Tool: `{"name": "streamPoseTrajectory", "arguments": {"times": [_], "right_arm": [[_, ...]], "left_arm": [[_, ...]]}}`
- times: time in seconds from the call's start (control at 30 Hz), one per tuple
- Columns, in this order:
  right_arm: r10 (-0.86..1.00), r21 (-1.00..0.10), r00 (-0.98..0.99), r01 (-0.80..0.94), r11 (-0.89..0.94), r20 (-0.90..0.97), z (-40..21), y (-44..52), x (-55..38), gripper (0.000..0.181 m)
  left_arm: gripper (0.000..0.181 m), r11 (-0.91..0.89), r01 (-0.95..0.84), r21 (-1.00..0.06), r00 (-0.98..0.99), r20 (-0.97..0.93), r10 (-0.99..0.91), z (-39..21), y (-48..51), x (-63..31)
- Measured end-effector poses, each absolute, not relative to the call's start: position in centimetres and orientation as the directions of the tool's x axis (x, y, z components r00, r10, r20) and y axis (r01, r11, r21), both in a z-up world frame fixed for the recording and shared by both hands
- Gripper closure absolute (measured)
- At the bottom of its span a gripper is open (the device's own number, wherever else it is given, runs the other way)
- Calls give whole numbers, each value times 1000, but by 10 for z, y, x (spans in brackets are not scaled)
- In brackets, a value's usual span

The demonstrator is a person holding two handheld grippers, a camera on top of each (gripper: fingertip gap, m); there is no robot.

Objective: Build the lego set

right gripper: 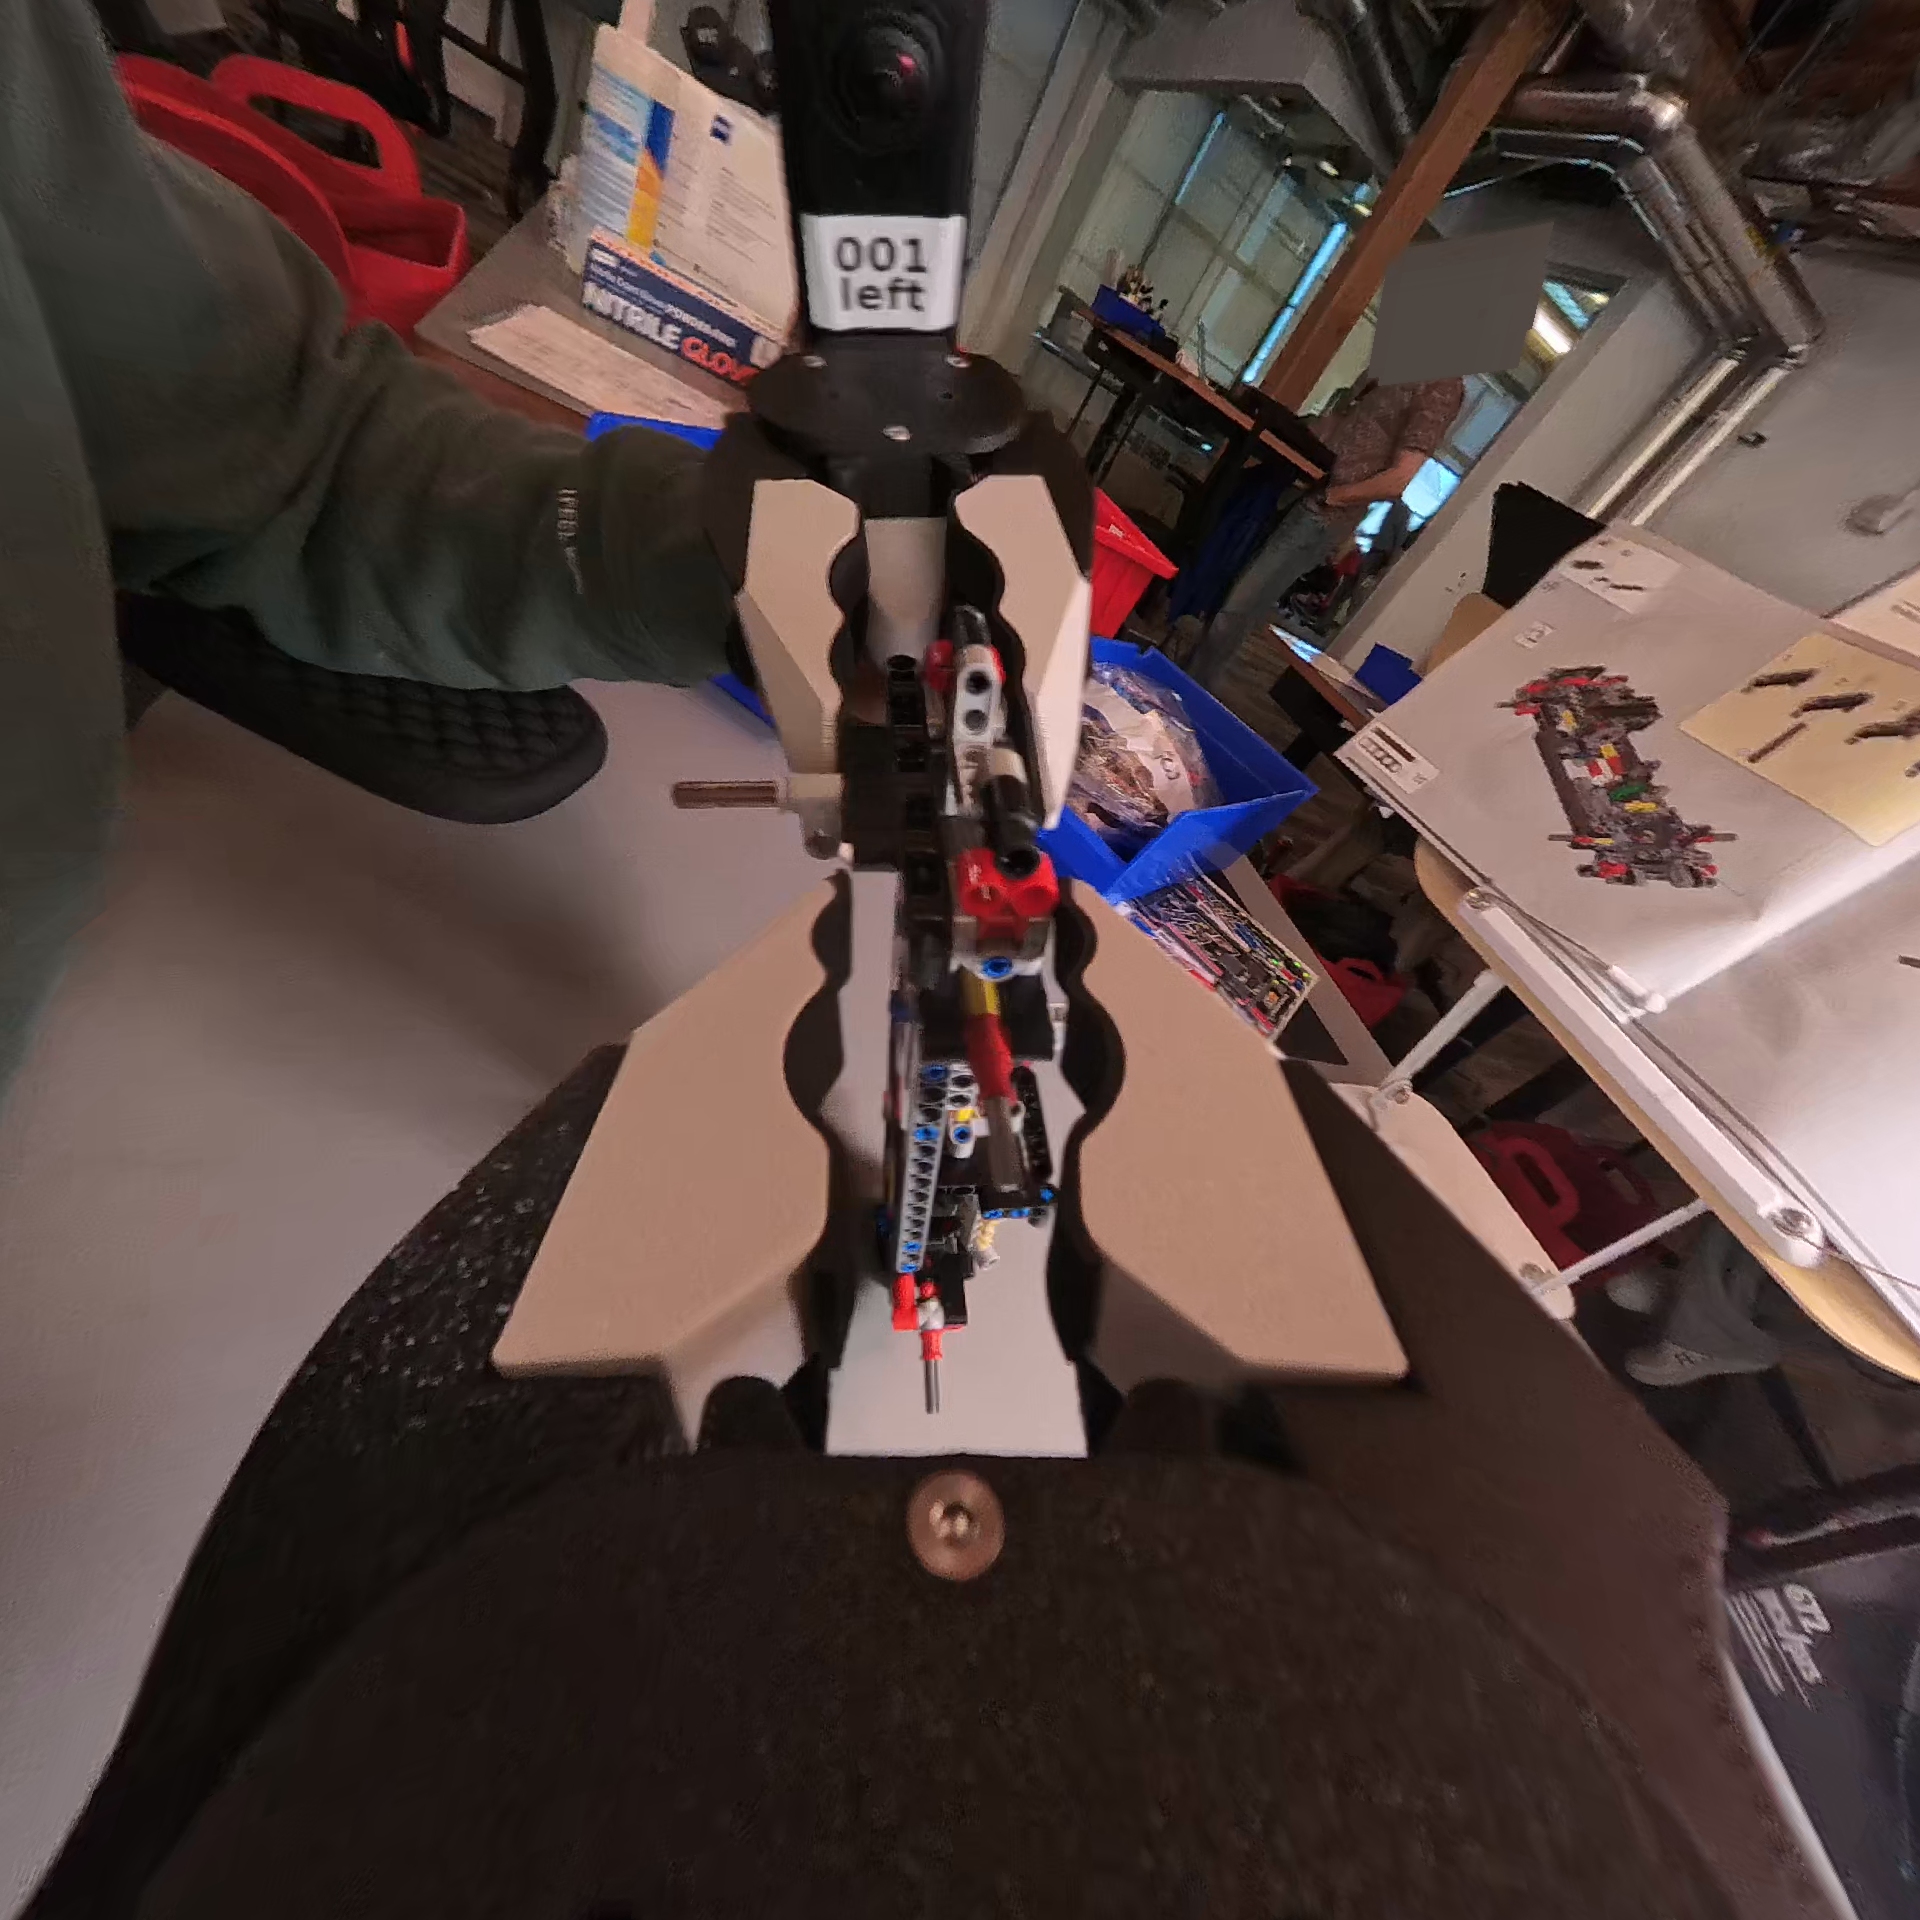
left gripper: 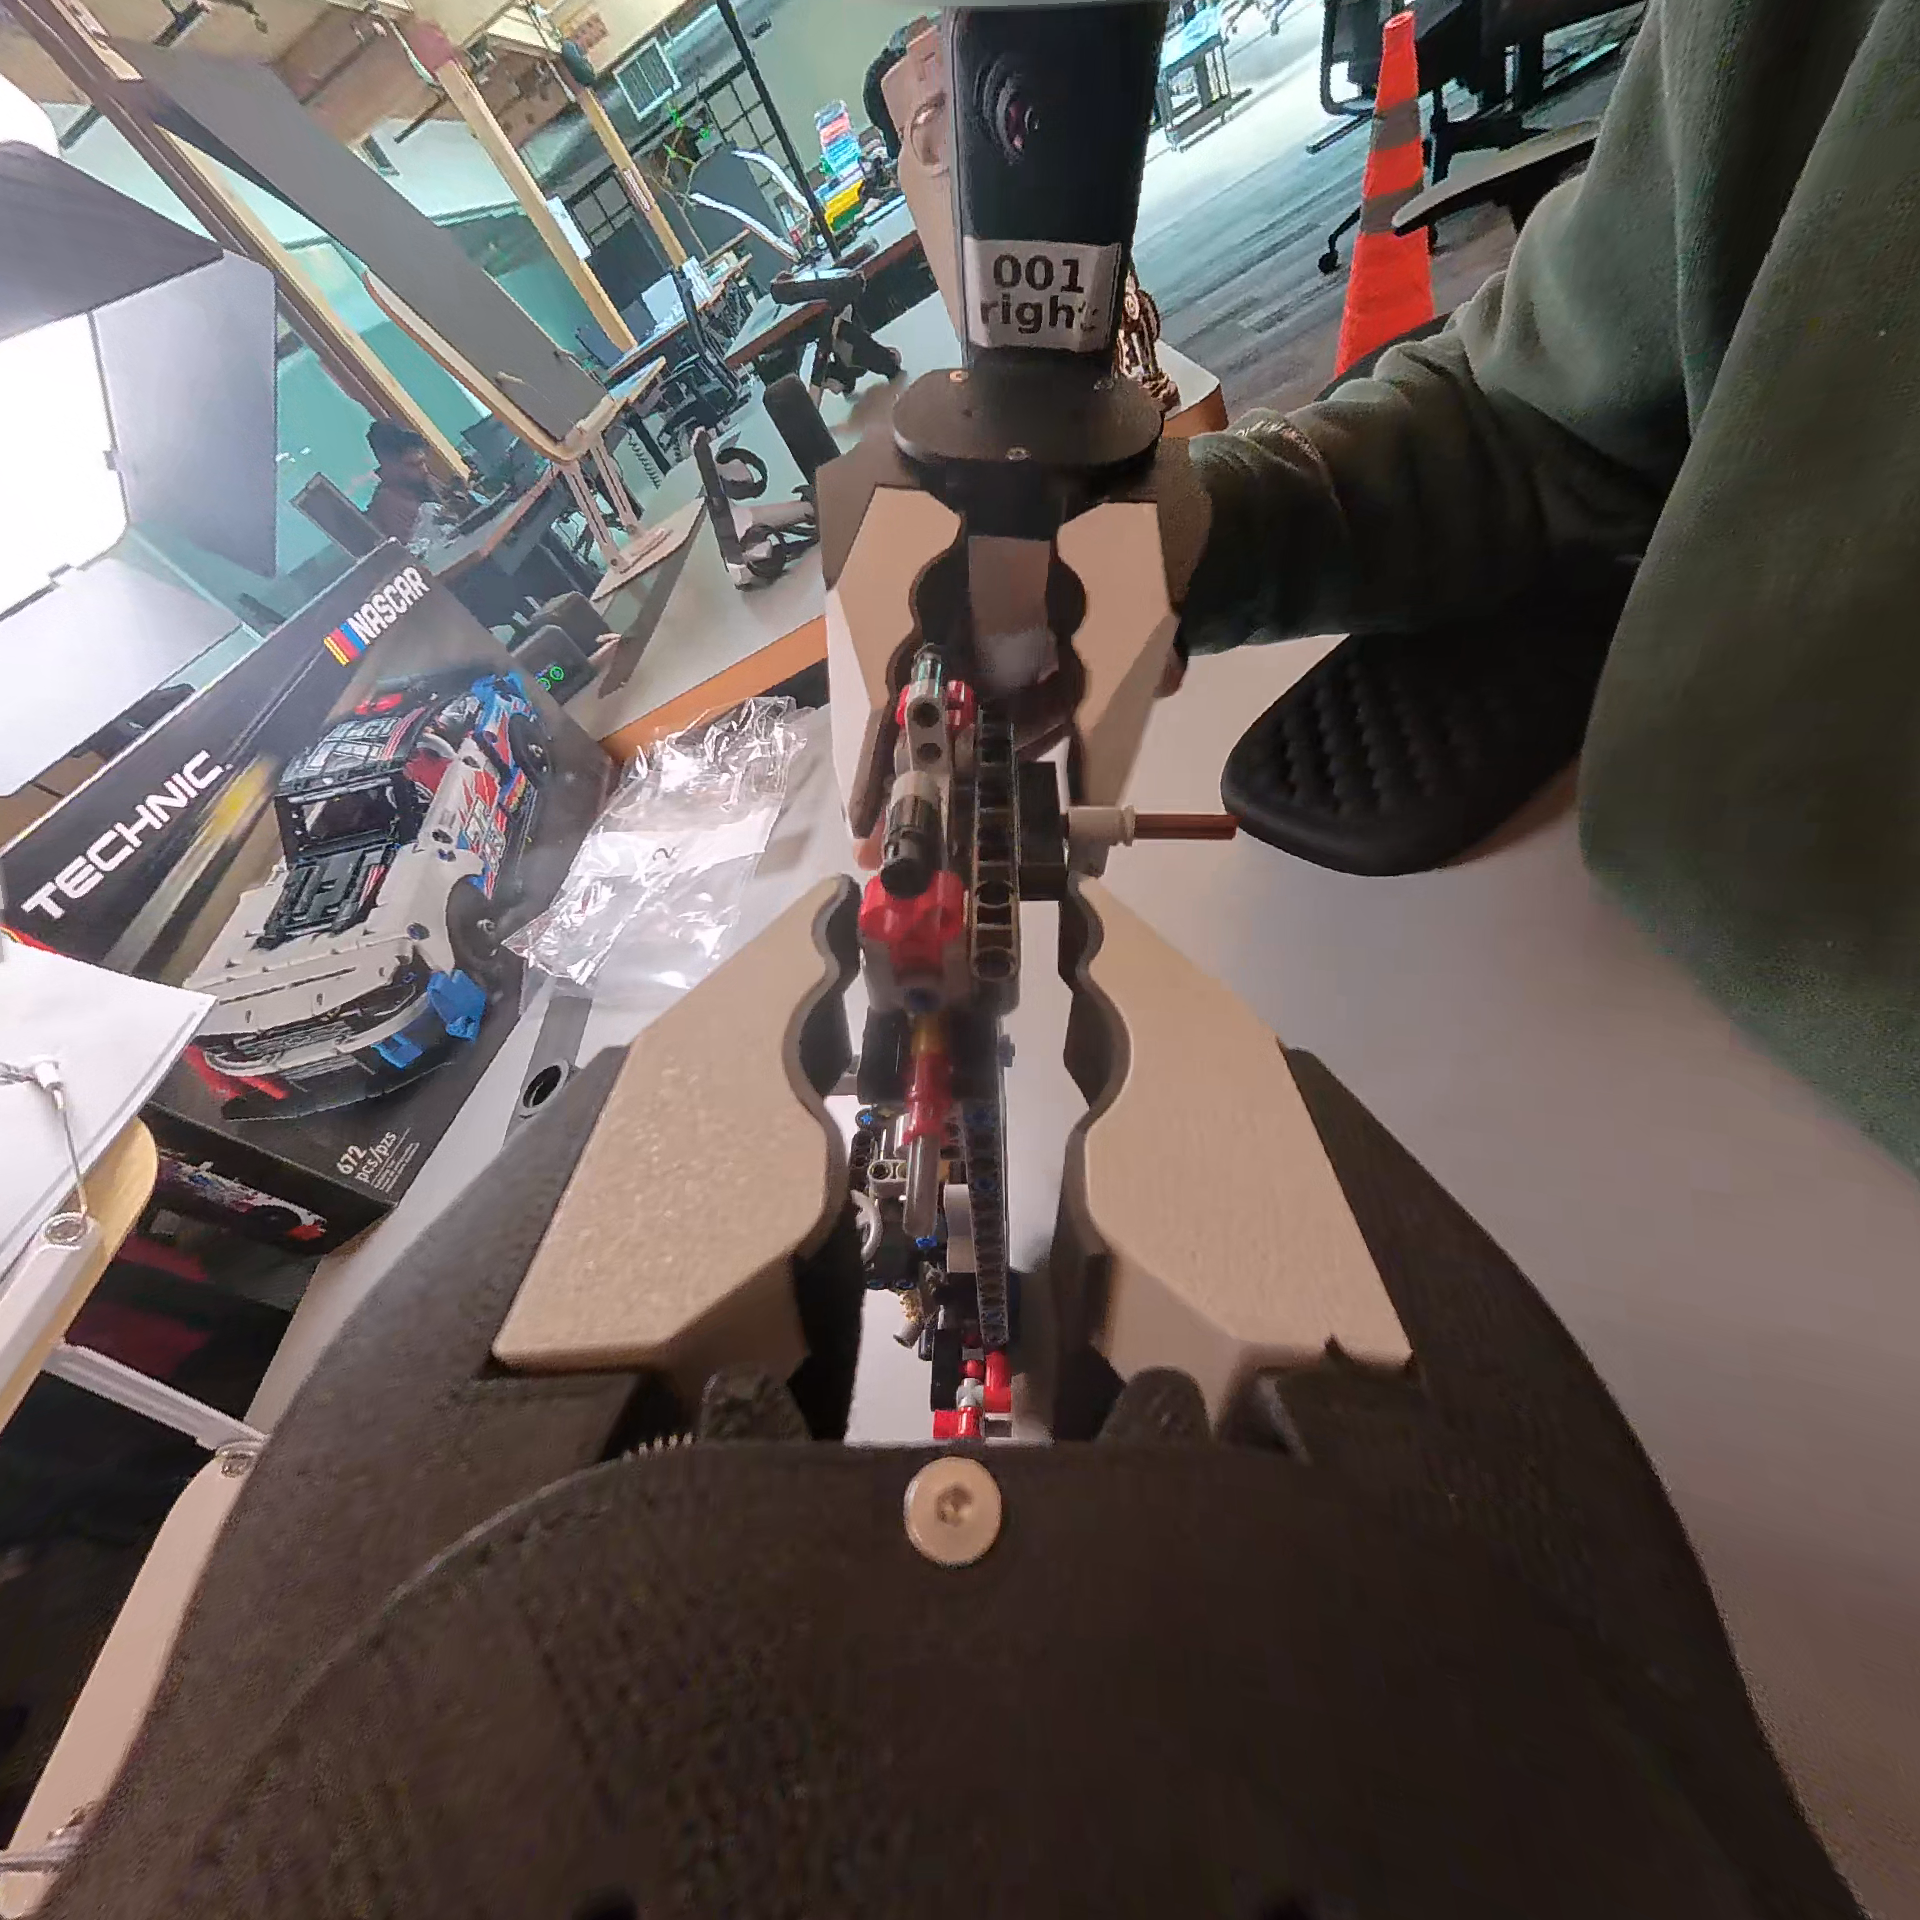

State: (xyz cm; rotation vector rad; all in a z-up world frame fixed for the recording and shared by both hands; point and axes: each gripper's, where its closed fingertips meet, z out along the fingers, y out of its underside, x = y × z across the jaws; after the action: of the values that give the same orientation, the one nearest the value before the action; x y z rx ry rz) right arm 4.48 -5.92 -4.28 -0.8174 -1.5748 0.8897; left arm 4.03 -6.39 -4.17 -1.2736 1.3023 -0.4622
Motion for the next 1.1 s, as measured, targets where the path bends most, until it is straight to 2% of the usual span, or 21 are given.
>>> {"name": "streamPoseTrajectory", "arguments": {"times": [0.07, 0.2, 0.63, 0.87, 1.1], "right_arm": [[865, -875, -190, 52, 482, 465, -43, -65, 47, 135], [852, -863, -187, 36, 503, 489, -41, -69, 45, 148], [875, -887, -169, 15, 462, 454, -39, -66, 43, 147], [797, -796, -135, 77, 600, 588, -60, -59, 41, 148], [743, -738, -35, 96, 668, 668, -69, -52, 33, 148]], "left_arm": [[145, 330, -378, -865, 292, -449, -844, -42, -64, 41], [145, 351, -395, -849, 263, -471, -842, -44, -69, 44], [145, 360, -360, -861, 277, -466, -840, -42, -66, 42], [143, 427, -479, -767, 263, -589, -764, -61, -59, 39], [143, 359, -507, -783, 351, -568, -744, -72, -51, 20]]}}
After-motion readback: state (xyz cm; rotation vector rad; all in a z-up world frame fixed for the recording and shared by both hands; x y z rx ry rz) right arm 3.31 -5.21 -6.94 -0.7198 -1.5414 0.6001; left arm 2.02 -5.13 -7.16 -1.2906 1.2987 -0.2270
